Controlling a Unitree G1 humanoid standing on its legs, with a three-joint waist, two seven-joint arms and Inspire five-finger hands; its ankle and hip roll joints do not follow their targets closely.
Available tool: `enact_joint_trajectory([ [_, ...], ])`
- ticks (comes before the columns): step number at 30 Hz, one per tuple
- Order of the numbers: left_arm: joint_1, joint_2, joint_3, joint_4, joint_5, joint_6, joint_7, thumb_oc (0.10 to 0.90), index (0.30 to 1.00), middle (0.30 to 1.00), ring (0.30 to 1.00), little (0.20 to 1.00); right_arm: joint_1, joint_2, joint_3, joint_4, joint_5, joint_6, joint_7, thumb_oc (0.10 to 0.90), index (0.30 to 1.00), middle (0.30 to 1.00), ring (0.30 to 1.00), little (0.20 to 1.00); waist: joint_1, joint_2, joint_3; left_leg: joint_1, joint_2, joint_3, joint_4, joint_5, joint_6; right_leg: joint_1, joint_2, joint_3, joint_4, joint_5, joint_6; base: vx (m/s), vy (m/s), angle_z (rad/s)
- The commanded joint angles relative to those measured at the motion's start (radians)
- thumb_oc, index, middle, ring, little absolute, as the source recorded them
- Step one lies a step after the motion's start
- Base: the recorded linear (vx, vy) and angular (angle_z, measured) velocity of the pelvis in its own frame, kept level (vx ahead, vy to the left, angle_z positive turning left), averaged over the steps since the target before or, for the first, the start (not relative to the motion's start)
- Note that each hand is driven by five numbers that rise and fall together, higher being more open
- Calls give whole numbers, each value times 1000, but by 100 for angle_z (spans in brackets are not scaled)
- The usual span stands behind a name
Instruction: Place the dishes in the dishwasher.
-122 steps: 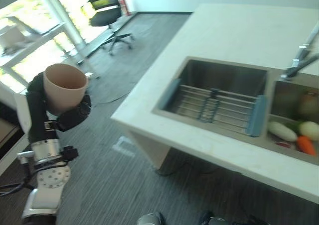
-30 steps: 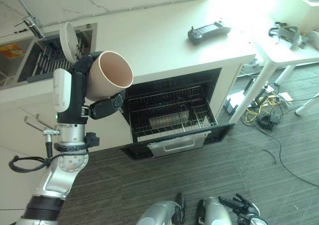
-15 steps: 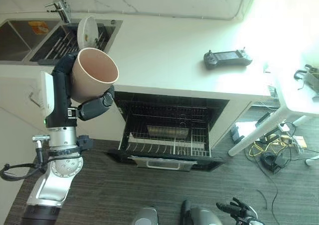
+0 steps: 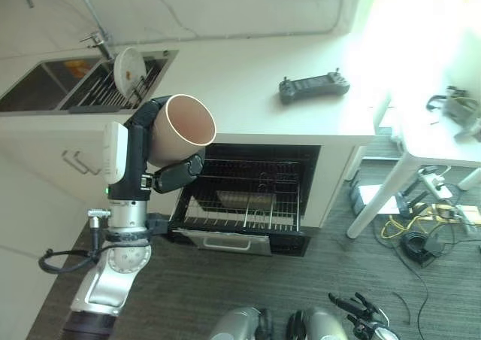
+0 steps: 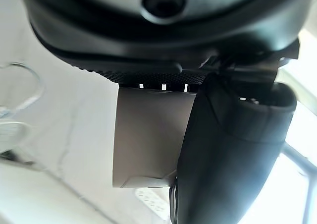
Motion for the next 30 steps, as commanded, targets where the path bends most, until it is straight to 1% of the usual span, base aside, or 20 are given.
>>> enact_joint_trajectory([
  [1, -117, 49, 105, -57, -25, -60, 118, 400, 300, 300, 300, 300, -15, -56, -4, 59, -20, -11, -14, 800, 900, 900, 900, 900, -7, 33, -1, 122, 94, -14, -127, -92, -78, 137, 24, -35, -261, 71, 38, 84, -266, -3],
  [3, -111, 42, 100, -68, -23, -58, 107, 400, 300, 300, 300, 300, -12, -69, -12, 82, 4, -40, 5, 800, 900, 900, 900, 900, -5, 17, -16, 108, 104, -3, -127, -75, -93, 148, 33, -30, -276, 34, 20, 99, -288, 12],
  [4, -119, 42, 98, -79, -30, -42, 87, 400, 300, 300, 300, 300, -10, -73, -13, 76, 18, -56, -4, 800, 900, 900, 900, 900, -8, 7, -20, 115, 106, 20, -127, -70, -100, 164, 37, -26, -276, 12, 10, 87, -202, 45],
  [5, -124, 42, 95, -79, -38, -41, 84, 400, 300, 300, 300, 300, -8, -75, -14, 72, 28, -59, -6, 800, 900, 900, 900, 900, -12, 3, -21, 121, 100, 28, -127, -68, -99, 165, 36, -20, -276, 7, 8, 136, -110, 48],
  [6, -122, 39, 93, -70, -62, -60, 79, 400, 300, 300, 300, 300, -10, -93, -14, 55, 20, -56, -24, 800, 900, 900, 900, 900, -6, -20, -14, 142, 65, 9, -127, -44, -100, 180, 28, 25, -276, 4, -4, 96, -10, 24],
  [7, -118, 40, 96, -69, -69, -66, 74, 400, 300, 300, 300, 300, -13, -98, -15, 54, 19, -53, -30, 800, 900, 900, 900, 900, 0, -24, -12, 140, 61, -4, -127, -38, -102, 184, 27, 35, -276, 5, -6, 77, 182, 0],
  [8, -107, 48, 106, -80, -83, -76, 62, 400, 300, 300, 300, 300, -21, -118, -23, 56, 42, -57, -32, 800, 900, 900, 900, 900, 11, -13, -10, 97, 107, -41, -127, -11, -132, 184, 32, 36, -276, 1, -11, 12, 228, -10],
  [9, -105, 50, 107, -84, -88, -79, 58, 400, 300, 300, 300, 300, -22, -125, -24, 56, 50, -56, -28, 800, 900, 900, 900, 900, 10, -7, -11, 83, 124, -50, -127, -4, -146, 183, 33, 31, -276, -1, -13, -8, 407, -8],
  [10, -116, 57, 110, -86, -109, -91, 43, 400, 300, 300, 300, 300, -23, -141, -30, 61, 79, -66, -18, 800, 900, 900, 900, 900, 4, 7, -8, 48, 167, -43, -127, 16, -176, 194, 18, 10, -276, -13, -12, 14, 354, -2],
  [11, -126, 58, 109, -84, -126, -87, 20, 400, 300, 300, 300, 300, -23, -142, -43, 58, 83, -69, -26, 800, 900, 900, 900, 900, -3, 13, -12, 40, 181, -31, -127, 16, -184, 201, 3, -4, -276, -16, -8, 31, 481, 15],
  [12, -156, 58, 89, -76, -126, -80, 3, 400, 300, 300, 300, 300, -14, -130, -59, 52, 110, -83, -37, 800, 900, 900, 900, 900, -12, 18, -17, 32, 191, -19, -127, 9, -186, 207, -24, -26, -276, -14, 8, 72, 399, 32],
  [13, -172, 57, 79, -69, -117, -75, 1, 400, 300, 300, 300, 300, -8, -123, -63, 51, 121, -93, -33, 800, 900, 900, 900, 900, -16, 20, -22, 33, 187, -23, -127, 3, -186, 207, -40, -32, -276, -8, 16, 92, 411, 35],
  [14, -177, 52, 67, -70, -100, -65, 12, 400, 300, 300, 300, 300, 1, -107, -68, 43, 95, -106, -34, 800, 900, 900, 900, 900, -20, 22, -29, 39, 182, -18, -127, -11, -181, 207, -64, -43, -276, 1, 30, 97, 315, 26],
  [17, -156, 34, 64, -94, -97, -38, 27, 400, 300, 300, 300, 300, 13, -83, -70, 22, 87, -163, -30, 800, 900, 900, 900, 900, -17, 16, -42, 53, 171, -11, -127, -29, -168, 207, -89, -50, -276, 10, 50, 76, 171, -11],
  [18, -148, 25, 64, -101, -110, -33, 15, 400, 300, 300, 300, 300, 19, -73, -74, -14, 98, -196, -37, 800, 900, 900, 900, 900, -19, 10, -47, 61, 170, -1, -127, -38, -161, 204, -97, -47, -276, 14, 59, 60, 64, -24],
  [20, -139, 15, 63, -109, -132, -31, -13, 400, 300, 300, 300, 300, 32, -62, -74, -89, 88, -240, -56, 800, 900, 900, 900, 900, -24, -2, -48, 76, 176, 27, -127, -53, -154, 207, -110, -48, -276, 16, 72, 41, 19, -16],
  [23, -135, 6, 58, -113, -197, -40, -49, 400, 300, 300, 300, 300, 46, -57, -70, -232, 78, -289, -97, 800, 900, 900, 900, 900, -31, -17, -46, 86, 179, 52, -127, -63, -147, 198, -121, -39, -276, 24, 86, 9, -19, -26],
  [25, -117, -7, 60, -107, -290, -68, -99, 400, 300, 300, 300, 300, 58, -65, -82, -353, 51, -350, -118, 800, 900, 900, 900, 900, -38, -29, -49, 94, 181, 73, -127, -71, -142, 183, -126, -25, -276, 30, 97, 1, -59, -23],
  [28, -101, -26, 51, -90, -401, -105, -168, 400, 300, 300, 300, 300, 65, -78, -101, -505, 22, -412, -138, 800, 900, 900, 900, 900, -49, -40, -50, 105, 184, 88, -127, -77, -137, 171, -122, -4, -276, 38, 105, 9, -52, -32],
  [30, -86, -64, 35, -83, -489, -124, -234, 400, 300, 300, 300, 300, 76, -76, -110, -631, -33, -472, -184, 800, 900, 900, 900, 900, -62, -45, -53, 116, 189, 98, -127, -81, -134, 170, -119, 4, -276, 38, 107, 33, -45, -25],
])
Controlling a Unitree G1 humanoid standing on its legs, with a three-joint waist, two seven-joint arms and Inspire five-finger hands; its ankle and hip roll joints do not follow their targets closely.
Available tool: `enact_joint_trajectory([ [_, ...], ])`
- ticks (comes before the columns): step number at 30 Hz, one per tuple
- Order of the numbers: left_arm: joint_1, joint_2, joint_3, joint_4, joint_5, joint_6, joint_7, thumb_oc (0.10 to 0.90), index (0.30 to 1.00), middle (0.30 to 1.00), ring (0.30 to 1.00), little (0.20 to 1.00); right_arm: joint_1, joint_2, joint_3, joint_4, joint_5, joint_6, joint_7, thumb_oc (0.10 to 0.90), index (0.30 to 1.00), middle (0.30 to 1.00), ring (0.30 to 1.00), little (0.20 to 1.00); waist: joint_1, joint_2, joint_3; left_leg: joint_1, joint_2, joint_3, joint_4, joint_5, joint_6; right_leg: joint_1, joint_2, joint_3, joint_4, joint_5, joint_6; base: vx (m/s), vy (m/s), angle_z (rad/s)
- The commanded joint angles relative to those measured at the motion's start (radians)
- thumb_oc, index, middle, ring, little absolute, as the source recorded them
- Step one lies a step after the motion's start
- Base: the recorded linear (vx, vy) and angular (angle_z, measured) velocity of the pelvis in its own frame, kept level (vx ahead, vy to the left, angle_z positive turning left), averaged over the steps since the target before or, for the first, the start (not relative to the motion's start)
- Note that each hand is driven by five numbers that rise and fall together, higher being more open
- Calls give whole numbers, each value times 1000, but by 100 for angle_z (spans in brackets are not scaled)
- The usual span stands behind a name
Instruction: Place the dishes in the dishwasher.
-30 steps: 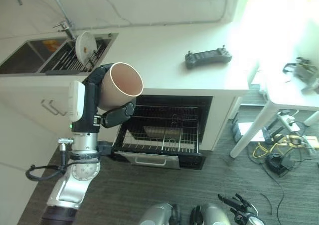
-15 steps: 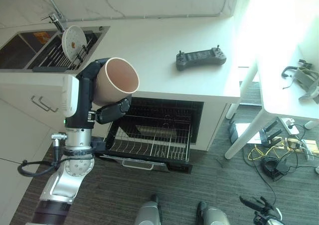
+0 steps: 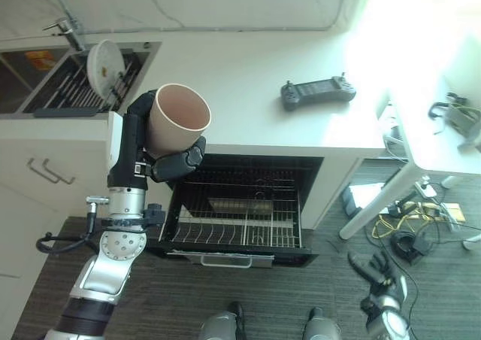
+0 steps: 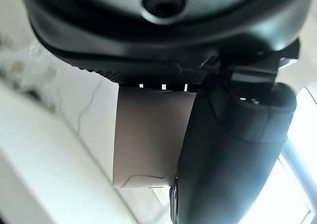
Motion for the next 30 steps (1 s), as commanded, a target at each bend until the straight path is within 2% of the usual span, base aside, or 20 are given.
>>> enact_joint_trajectory([
  [1, -64, -63, 65, -88, -159, -148, -69, 400, 300, 300, 300, 300, 16, -75, -46, -119, -111, -188, -87, 800, 900, 900, 900, 900, -16, 28, -39, 91, 23, -11, -25, -177, 22, 18, 11, -33, 39, -122, 7, 39, -22, -11],
  [2, -50, -93, 52, -80, -178, -156, -87, 400, 300, 300, 300, 300, 23, -77, -47, -220, -174, -183, -145, 800, 900, 900, 900, 900, -25, 27, -41, 97, 25, -6, -25, -179, 24, 17, 16, -24, 39, -124, 4, 20, -6, -30],
  [3, -48, -99, 49, -79, -181, -156, -89, 400, 300, 300, 300, 300, 25, -77, -47, -235, -188, -186, -158, 800, 900, 900, 900, 900, -27, 27, -42, 99, 26, -4, -25, -179, 24, 16, 17, -22, 39, -124, 4, 16, -2, -38],
  [4, -46, -124, 29, -62, -194, -165, -88, 400, 300, 300, 300, 300, 27, -82, -43, -303, -248, -205, -218, 800, 900, 900, 900, 900, -38, 26, -43, 105, 28, 0, -25, -181, 26, 15, 21, -14, 39, -125, 1, 24, 13, -39],
  [6, -50, -158, 7, -32, -171, -176, -47, 400, 300, 300, 300, 300, 28, -105, -43, -415, -490, -264, -341, 800, 900, 900, 900, 900, -60, 25, -45, 120, 32, 11, -25, -184, 25, 15, 31, 4, 39, -127, -2, 44, 31, -34],
  [7, -53, -176, -2, -20, -155, -176, -13, 400, 300, 300, 300, 300, 25, -143, -28, -502, -572, -269, -362, 800, 900, 900, 900, 900, -73, 25, -45, 129, 32, 16, -25, -187, 25, 15, 40, 22, 39, -130, -5, 46, 37, -47],
  [8, -54, -183, -5, -15, -140, -175, 7, 400, 300, 300, 300, 300, 22, -155, -22, -534, -569, -274, -345, 800, 900, 900, 900, 900, -78, 25, -45, 133, 34, 20, -25, -188, 25, 15, 44, 30, 39, -131, -7, 60, 45, -54],
  [9, -55, -195, -10, -2, -123, -176, 32, 400, 300, 300, 300, 300, 18, -173, -15, -577, -529, -290, -294, 800, 900, 900, 900, 900, -86, 23, -46, 141, 36, 27, -25, -189, 23, 17, 50, 43, 39, -134, -10, 45, 29, -42],
  [16, -70, -217, -39, 13, -85, -154, 69, 400, 300, 300, 300, 300, -5, -222, 29, -684, -488, -336, -169, 800, 900, 900, 900, 900, -99, 12, -51, 162, 36, 41, -25, -195, 21, 23, 61, 72, 39, -137, -13, 43, 3, -19],
  [20, -77, -226, -74, 19, -65, -155, 76, 400, 300, 300, 300, 300, -39, -238, 104, -758, -377, -347, -12, 800, 900, 900, 900, 900, -95, 9, -52, 173, 36, 41, -25, -195, 21, 29, 63, 79, 39, -139, -16, 42, 1, -7],
  [22, -91, -236, -125, 15, -23, -156, 119, 400, 300, 300, 300, 300, -87, -239, 191, -809, -259, -299, 105, 800, 900, 900, 900, 900, -79, 11, -58, 176, 36, 32, -25, -192, 17, 41, 61, 64, 39, -146, -22, 35, -3, -4],
  [25, -112, -240, -159, 21, 31, -144, 190, 400, 300, 300, 300, 300, -118, -233, 255, -824, -159, -251, 196, 800, 900, 900, 900, 900, -65, 10, -66, 174, 35, 19, -25, -191, 15, 48, 60, 51, 39, -151, -26, 2, -7, 1],
  [28, -137, -237, -196, 40, 97, -134, 275, 400, 300, 300, 300, 300, -159, -228, 316, -827, -28, -197, 261, 800, 900, 900, 900, 900, -46, 6, -75, 165, 36, 9, -25, -184, 11, 48, 59, 37, 39, -152, -30, -16, -52, 10],
  [30, -151, -233, -241, 51, 176, -145, 352, 400, 300, 300, 300, 300, -210, -210, 386, -824, 2, -173, 253, 800, 900, 900, 900, 900, -14, 1, -82, 156, 36, -10, -25, -180, 8, 53, 55, 15, 39, -156, -33, -24, -98, 30],
])
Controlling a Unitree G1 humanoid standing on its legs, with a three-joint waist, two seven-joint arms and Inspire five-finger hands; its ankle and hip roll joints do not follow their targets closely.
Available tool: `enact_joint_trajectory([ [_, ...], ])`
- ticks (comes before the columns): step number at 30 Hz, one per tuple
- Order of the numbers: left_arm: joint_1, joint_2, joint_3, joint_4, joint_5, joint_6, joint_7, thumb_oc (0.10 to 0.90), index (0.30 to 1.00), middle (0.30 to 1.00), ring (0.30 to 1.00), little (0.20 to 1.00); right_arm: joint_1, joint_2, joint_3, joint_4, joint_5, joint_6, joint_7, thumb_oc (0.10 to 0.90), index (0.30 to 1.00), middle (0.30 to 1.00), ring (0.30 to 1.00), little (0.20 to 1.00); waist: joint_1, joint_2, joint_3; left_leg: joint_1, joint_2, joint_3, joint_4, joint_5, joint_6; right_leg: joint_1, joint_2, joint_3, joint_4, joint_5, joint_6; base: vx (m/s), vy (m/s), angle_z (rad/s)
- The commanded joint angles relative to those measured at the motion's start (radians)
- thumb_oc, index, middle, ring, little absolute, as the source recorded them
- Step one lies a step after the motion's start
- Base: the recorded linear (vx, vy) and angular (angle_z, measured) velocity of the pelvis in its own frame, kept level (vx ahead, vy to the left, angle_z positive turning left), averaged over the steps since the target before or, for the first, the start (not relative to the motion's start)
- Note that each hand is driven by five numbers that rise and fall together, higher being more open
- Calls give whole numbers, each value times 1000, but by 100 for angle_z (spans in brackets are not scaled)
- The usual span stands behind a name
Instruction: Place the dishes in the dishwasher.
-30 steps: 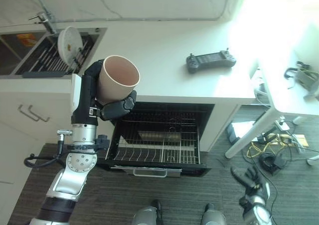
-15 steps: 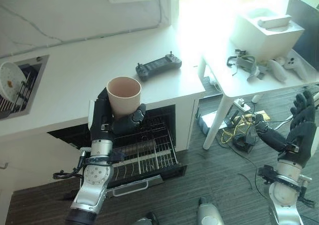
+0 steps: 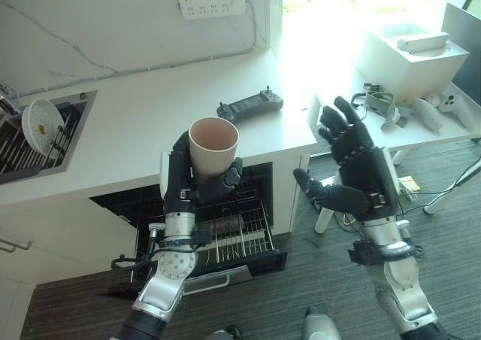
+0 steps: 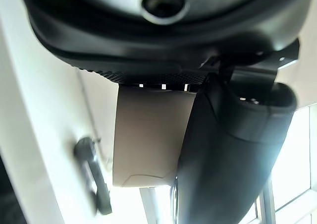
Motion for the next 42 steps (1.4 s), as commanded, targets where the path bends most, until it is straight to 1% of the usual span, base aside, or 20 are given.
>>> enact_joint_trajectory([
  [1, -125, 26, -6, -28, 113, -128, 110, 400, 300, 300, 300, 300, -109, 14, -5, -76, 36, -62, 4, 800, 900, 900, 900, 900, 37, -35, -55, 18, -1, -123, 31, -188, 37, 48, -3, -122, 33, -169, -10, -32, -90, 26],
  [2, -105, 17, -15, -48, 150, -135, 134, 400, 300, 300, 300, 300, -132, 20, 13, -64, 36, -62, -10, 800, 900, 900, 900, 900, 50, -38, -52, 15, -3, -131, 31, -186, 34, 51, -4, -128, 33, -169, -10, -31, -78, 25],
  [3, -106, 14, -23, -45, 169, -137, 145, 400, 300, 300, 300, 300, -144, 24, 25, -63, 33, -55, -23, 800, 900, 900, 900, 900, 54, -39, -52, 15, -3, -134, 31, -187, 34, 54, -5, -134, 33, -170, -11, -22, -67, 29],
  [4, -130, 15, -56, -26, 206, -124, 191, 400, 300, 300, 300, 300, -170, 26, 54, -54, 46, -42, -40, 800, 900, 900, 900, 900, 59, -41, -55, 15, -3, -139, 31, -187, 33, 59, -5, -141, 33, -173, -13, -12, -62, 31],
  [6, -167, 7, -82, 4, 244, -109, 235, 400, 300, 300, 300, 300, -195, 36, 82, -50, 99, -4, -30, 800, 900, 900, 900, 900, 62, -42, -63, 12, -2, -144, 31, -184, 31, 64, -6, -152, 33, -176, -17, -8, -66, 31],
  [8, -188, -5, -98, 24, 277, -104, 251, 400, 300, 300, 300, 300, -220, 58, 108, -37, 129, 32, -18, 800, 900, 900, 900, 900, 71, -43, -67, 8, -2, -151, 31, -180, 27, 71, -7, -166, 33, -180, -22, -13, -73, 25],
  [11, -209, -20, -123, 48, 272, -97, 241, 400, 300, 300, 300, 300, -258, 89, 144, -17, 118, 58, -23, 800, 900, 900, 900, 900, 85, -42, -75, 4, -2, -162, 31, -176, 23, 80, -9, -180, 33, -186, -27, 2, -58, 21],
  [13, -216, -28, -133, 55, 272, -90, 235, 400, 300, 300, 300, 300, -284, 102, 159, -11, 133, 95, -24, 800, 900, 900, 900, 900, 92, -42, -79, 4, -2, -167, 31, -176, 22, 84, -9, -186, 33, -188, -30, 17, -36, 15],
  [22, -233, -34, -160, 70, 261, -83, 226, 400, 300, 300, 300, 300, -351, 136, 201, 26, 121, 170, -44, 800, 900, 900, 900, 900, 112, -40, -86, 3, -5, -180, 31, -171, 21, 95, -9, -195, 33, -190, -35, 15, -10, 9],
  [26, -240, -35, -168, 71, 255, -75, 223, 400, 300, 300, 300, 300, -368, 144, 216, 42, 125, 196, -32, 800, 900, 900, 900, 900, 117, -41, -87, 2, -8, -187, 31, -171, 22, 97, -10, -195, 33, -189, -35, 18, -1, 4],
  [30, -250, -40, -187, 87, 266, -71, 220, 400, 300, 300, 300, 300, -398, 156, 244, 68, 115, 246, -26, 800, 900, 900, 900, 900, 127, -44, -80, 9, -11, -193, 31, -170, 25, 104, -9, -193, 33, -187, -36, 39, -6, 14],
  [32, -255, -41, -198, 99, 290, -59, 237, 400, 300, 300, 300, 300, -420, 158, 253, 81, 85, 262, -20, 800, 900, 900, 900, 900, 131, -46, -76, 11, -13, -197, 31, -171, 26, 106, -8, -191, 33, -187, -37, 40, -3, 2],
  [33, -261, -36, -203, 106, 331, -21, 298, 400, 300, 300, 300, 300, -441, 151, 262, 88, 39, 276, -31, 800, 900, 900, 900, 900, 136, -49, -74, 12, -14, -200, 31, -171, 26, 108, -7, -189, 33, -187, -37, 32, -5, 1],
  [36, -272, -35, -196, 130, 346, 3, 378, 400, 300, 300, 300, 300, -461, 152, 275, 96, 32, 284, -40, 800, 900, 900, 900, 900, 139, -52, -71, 15, -16, -203, 31, -170, 27, 111, -6, -187, 33, -185, -37, 12, -4, 0],
  [42, -264, -69, -207, 156, 407, 3, 447, 400, 300, 300, 300, 300, -508, 172, 297, 119, 38, 303, -65, 800, 900, 900, 900, 900, 155, -63, -63, 14, -18, -212, 31, -173, 26, 114, -6, -193, 33, -184, -37, 0, -4, 1],
])
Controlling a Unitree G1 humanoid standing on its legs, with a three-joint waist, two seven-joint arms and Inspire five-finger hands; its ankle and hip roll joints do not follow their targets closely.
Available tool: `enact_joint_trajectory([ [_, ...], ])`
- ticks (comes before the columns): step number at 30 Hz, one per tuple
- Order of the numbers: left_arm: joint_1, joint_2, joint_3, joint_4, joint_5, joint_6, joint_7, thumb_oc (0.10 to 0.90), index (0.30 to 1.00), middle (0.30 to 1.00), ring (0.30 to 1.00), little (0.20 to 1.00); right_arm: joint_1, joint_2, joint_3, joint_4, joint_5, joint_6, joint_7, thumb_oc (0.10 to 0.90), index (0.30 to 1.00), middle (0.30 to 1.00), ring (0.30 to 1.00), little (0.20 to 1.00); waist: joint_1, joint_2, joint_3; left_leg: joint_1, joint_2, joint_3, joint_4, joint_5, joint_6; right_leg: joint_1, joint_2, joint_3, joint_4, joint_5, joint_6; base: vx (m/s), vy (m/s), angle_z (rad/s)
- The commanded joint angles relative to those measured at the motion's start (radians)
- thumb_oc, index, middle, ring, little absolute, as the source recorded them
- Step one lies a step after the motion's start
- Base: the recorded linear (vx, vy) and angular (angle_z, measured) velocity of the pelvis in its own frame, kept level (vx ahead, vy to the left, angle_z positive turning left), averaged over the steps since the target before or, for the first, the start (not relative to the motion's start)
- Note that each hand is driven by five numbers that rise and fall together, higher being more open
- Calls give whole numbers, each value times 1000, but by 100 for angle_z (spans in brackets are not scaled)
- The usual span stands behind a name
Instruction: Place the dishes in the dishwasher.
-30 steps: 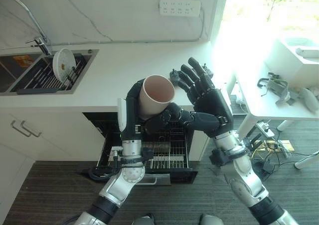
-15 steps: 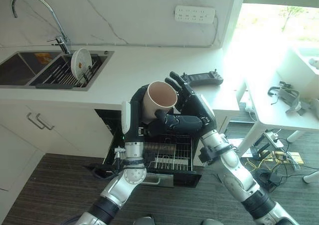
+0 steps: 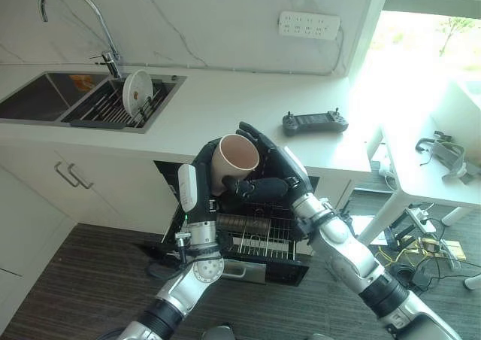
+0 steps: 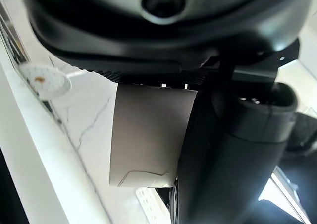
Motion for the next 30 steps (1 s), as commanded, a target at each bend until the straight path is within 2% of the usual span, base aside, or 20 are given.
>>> enact_joint_trajectory([
  [1, -194, -30, -35, -39, 108, -56, 67, 400, 300, 300, 300, 300, -159, 95, 13, -42, -29, -52, 7, 800, 900, 900, 900, 900, 13, -29, -14, 45, -3, -49, 58, -235, 39, 56, 9, -37, -17, -132, -9, -3, -16, 3],
  [12, -217, -51, -62, -22, 133, -70, 109, 400, 300, 300, 300, 300, -211, 123, 37, 3, 9, -4, -11, 800, 900, 900, 900, 900, 28, -36, -5, 41, -7, -57, 58, -234, 39, 58, 8, -40, -17, -129, -11, -6, 0, 2],
  [21, -233, -59, -79, -17, 157, -74, 137, 400, 300, 300, 300, 300, -227, 141, 59, 45, -11, 19, -16, 800, 900, 900, 900, 900, 32, -38, 1, 40, -8, -62, 58, -233, 39, 58, 8, -39, -17, -126, -11, -7, -5, 4],
  [22, -237, -63, -81, -18, 153, -76, 137, 400, 300, 300, 300, 300, -227, 146, 63, 54, -15, 17, -18, 577, 566, 566, 566, 566, 32, -37, 1, 40, -8, -62, 58, -233, 38, 59, 8, -40, -17, -126, -11, 0, 0, 0],
  [23, -241, -66, -86, -21, 154, -77, 138, 400, 300, 300, 300, 300, -228, 150, 68, 61, -32, 5, -22, 400, 300, 300, 300, 300, 32, -37, 2, 40, -8, -62, 58, -232, 39, 59, 8, -40, -17, -125, -11, 0, 0, 0],
  [30, -251, -73, -98, -34, 146, -75, 128, 400, 300, 300, 300, 300, -242, 153, 74, 60, -79, -39, -52, 400, 300, 300, 300, 300, 35, -36, 8, 39, -11, -65, 58, -232, 41, 59, 7, -41, -17, -123, -10, 0, 0, 0],
])
